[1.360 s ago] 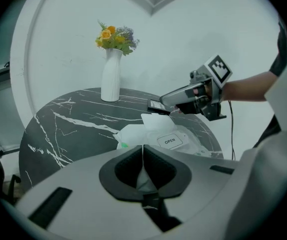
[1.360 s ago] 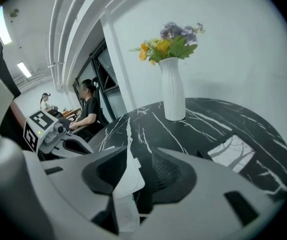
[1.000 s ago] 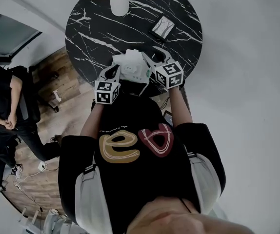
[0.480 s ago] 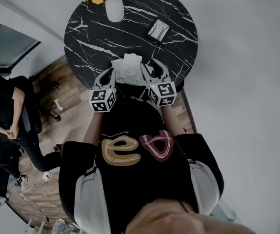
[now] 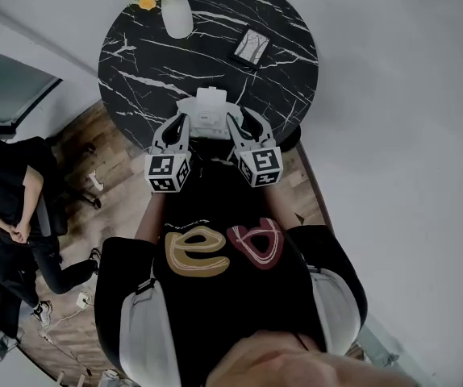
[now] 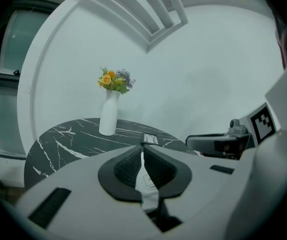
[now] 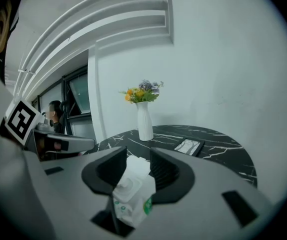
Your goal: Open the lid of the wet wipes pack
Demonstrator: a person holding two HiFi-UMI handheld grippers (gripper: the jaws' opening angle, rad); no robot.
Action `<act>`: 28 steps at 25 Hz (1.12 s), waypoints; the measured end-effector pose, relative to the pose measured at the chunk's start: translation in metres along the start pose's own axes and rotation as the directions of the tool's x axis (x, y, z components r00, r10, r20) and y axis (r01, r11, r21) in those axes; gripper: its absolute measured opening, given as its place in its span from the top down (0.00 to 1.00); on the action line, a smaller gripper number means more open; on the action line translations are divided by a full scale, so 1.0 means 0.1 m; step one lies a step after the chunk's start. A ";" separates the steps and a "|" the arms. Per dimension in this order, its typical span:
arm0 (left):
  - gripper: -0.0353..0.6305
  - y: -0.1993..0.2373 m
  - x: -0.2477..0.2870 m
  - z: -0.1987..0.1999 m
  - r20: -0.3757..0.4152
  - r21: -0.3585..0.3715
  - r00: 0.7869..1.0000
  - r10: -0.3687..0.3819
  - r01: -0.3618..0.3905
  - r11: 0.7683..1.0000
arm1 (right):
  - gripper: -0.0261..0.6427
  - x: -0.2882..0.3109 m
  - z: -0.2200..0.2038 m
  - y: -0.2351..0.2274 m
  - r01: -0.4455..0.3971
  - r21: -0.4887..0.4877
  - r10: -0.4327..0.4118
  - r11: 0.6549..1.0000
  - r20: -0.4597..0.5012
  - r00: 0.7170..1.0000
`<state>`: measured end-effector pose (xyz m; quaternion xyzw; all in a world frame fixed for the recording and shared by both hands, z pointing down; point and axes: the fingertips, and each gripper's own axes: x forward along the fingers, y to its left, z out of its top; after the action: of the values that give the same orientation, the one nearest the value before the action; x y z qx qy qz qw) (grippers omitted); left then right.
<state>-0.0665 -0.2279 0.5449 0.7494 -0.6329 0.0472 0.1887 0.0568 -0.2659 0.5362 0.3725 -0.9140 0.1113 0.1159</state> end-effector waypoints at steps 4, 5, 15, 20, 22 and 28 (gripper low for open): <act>0.91 -0.06 0.00 -0.01 -0.005 0.015 1.000 -0.015 0.015 1.000 | 0.79 -0.03 -0.01 0.02 -0.002 -0.015 0.002 1.000 0.000 1.000; 0.91 -0.08 0.00 -0.02 -0.009 0.020 1.000 -0.018 0.018 1.000 | 0.80 -0.03 -0.01 0.03 -0.005 -0.019 0.005 1.000 -0.003 1.000; 0.91 -0.18 0.04 -0.05 -0.027 0.049 0.998 -0.061 0.063 0.997 | 0.94 0.03 -0.02 0.07 -0.016 -0.047 0.015 0.999 -0.023 1.000; 0.91 -0.15 0.03 -0.05 -0.028 0.065 0.998 -0.055 0.057 0.996 | 0.94 0.07 -0.03 0.12 -0.036 -0.065 0.034 0.997 -0.035 0.999; 0.91 -0.13 0.02 -0.04 -0.026 0.067 0.998 -0.050 0.052 0.996 | 0.94 0.09 -0.02 0.15 -0.040 -0.074 0.038 0.996 -0.034 0.999; 0.91 -0.08 0.01 -0.03 -0.026 0.074 0.999 -0.040 0.042 0.996 | 0.94 0.13 -0.01 0.19 -0.048 -0.089 0.044 0.995 -0.040 0.998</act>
<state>-0.0582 -0.2263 0.5464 0.7682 -0.6126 0.0762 0.1695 0.0343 -0.2604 0.5391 0.3435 -0.9241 0.0797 0.1470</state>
